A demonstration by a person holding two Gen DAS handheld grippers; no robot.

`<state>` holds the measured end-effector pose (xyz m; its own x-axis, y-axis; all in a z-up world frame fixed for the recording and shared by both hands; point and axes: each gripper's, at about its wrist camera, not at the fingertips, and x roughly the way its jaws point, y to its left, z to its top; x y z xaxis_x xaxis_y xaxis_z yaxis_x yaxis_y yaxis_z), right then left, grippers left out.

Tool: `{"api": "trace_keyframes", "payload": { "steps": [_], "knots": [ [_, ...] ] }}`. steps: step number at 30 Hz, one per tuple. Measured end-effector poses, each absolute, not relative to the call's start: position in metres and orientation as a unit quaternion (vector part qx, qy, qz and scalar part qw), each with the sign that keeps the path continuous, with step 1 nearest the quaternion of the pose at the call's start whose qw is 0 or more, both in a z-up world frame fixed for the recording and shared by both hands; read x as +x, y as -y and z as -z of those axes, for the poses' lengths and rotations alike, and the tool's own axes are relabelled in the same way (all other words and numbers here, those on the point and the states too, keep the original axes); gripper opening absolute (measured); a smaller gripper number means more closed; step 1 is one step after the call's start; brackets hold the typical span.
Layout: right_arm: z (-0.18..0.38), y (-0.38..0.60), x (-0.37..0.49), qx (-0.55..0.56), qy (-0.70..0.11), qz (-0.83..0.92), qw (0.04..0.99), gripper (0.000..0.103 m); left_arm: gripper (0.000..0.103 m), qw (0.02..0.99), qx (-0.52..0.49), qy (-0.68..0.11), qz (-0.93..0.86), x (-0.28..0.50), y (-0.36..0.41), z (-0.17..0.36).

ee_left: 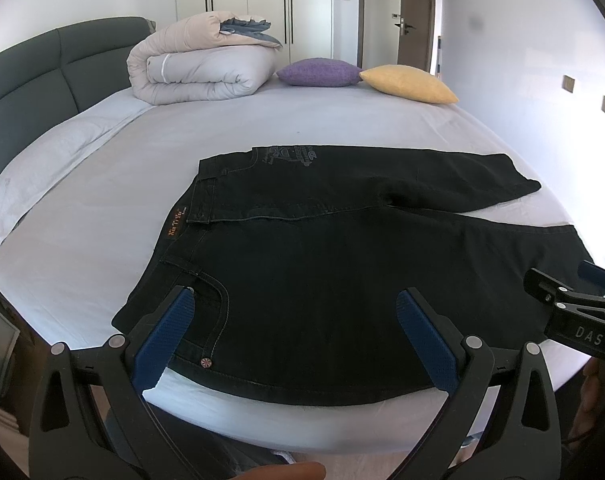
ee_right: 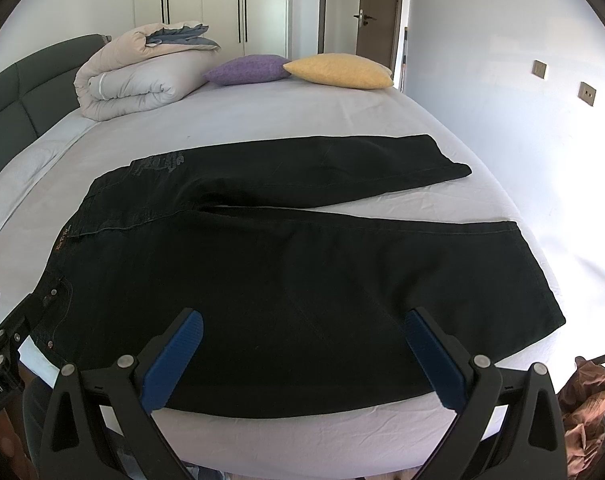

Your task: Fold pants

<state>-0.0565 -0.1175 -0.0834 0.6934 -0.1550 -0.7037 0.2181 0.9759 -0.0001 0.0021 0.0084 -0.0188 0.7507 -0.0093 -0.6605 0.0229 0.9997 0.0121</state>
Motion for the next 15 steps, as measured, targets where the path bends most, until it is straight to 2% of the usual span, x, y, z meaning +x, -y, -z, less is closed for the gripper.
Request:
{"api": "trace_keyframes", "payload": {
  "steps": [15],
  "knots": [
    [0.0841,0.1151,-0.0550,0.041,-0.380,0.100,0.919,0.103,0.103,0.934,0.004,-0.357,0.011,0.0033,-0.0076,0.0185]
  ]
}}
